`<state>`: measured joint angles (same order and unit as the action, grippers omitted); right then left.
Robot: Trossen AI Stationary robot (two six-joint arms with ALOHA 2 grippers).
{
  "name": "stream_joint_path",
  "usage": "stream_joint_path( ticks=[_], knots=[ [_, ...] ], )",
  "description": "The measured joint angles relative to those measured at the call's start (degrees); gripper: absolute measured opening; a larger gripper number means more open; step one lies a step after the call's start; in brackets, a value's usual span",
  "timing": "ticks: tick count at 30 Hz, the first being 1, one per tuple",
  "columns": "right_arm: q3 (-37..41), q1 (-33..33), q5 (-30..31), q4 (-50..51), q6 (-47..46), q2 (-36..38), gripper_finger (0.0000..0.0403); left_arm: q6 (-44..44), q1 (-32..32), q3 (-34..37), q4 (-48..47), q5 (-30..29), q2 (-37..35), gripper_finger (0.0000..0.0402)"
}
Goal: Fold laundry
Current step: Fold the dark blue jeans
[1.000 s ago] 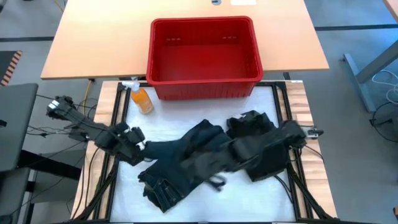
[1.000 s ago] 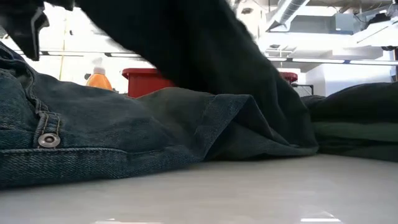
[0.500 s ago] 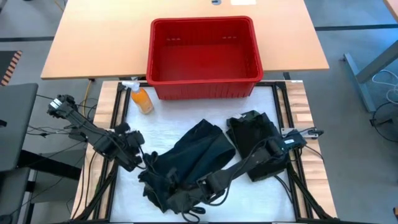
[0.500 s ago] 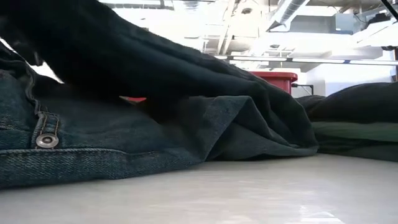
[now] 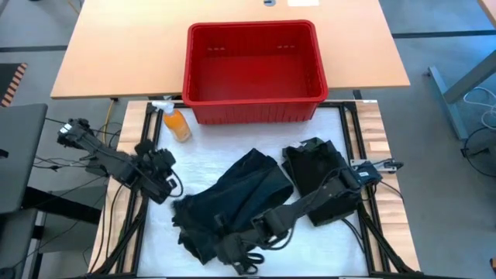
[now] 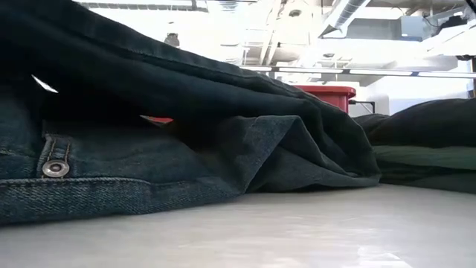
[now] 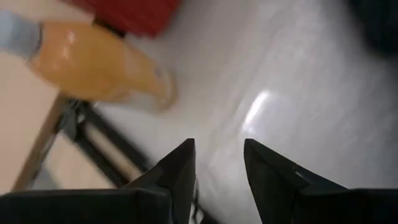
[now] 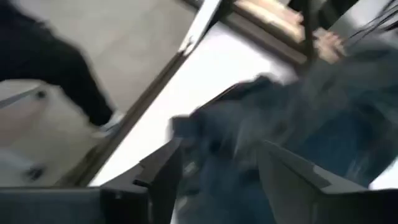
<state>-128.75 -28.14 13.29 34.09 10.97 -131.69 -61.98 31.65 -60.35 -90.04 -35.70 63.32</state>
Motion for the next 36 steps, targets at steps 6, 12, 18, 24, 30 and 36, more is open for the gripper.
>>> stream_joint_path(
  ticks=[6, 12, 18, 24, 30, 36],
  knots=[
    [0.0, -2.0, -1.4, 13.3, -5.0, 5.6, 0.0258, 8.3, -4.9, -5.2, 6.3, -8.2, -0.7, 0.0128],
    [3.6, -2.9, 7.5, 32.7, -14.8, 13.6, 0.0248, 34.2, -3.6, -1.3, 43.3, 6.8, 3.5, 0.0128],
    [29.3, -0.7, 17.5, 22.7, -19.4, 27.0, 0.0218, 34.8, -1.0, 0.8, 50.6, 10.2, 17.7, 0.0128],
    [60.1, 4.2, 25.0, 0.7, -25.7, 43.6, 0.0165, 30.7, -0.1, 0.8, 48.4, 17.1, 31.0, 0.0128],
    [83.0, 7.9, 22.8, -26.9, -25.5, 48.2, 0.0046, 24.1, -0.1, 0.4, 44.5, 17.9, 35.8, 0.0128],
    [89.9, 6.4, 13.3, -37.8, -26.5, 42.9, 0.0026, 20.2, -0.1, 0.7, 41.4, 18.6, 33.9, 0.0128]
  ],
)
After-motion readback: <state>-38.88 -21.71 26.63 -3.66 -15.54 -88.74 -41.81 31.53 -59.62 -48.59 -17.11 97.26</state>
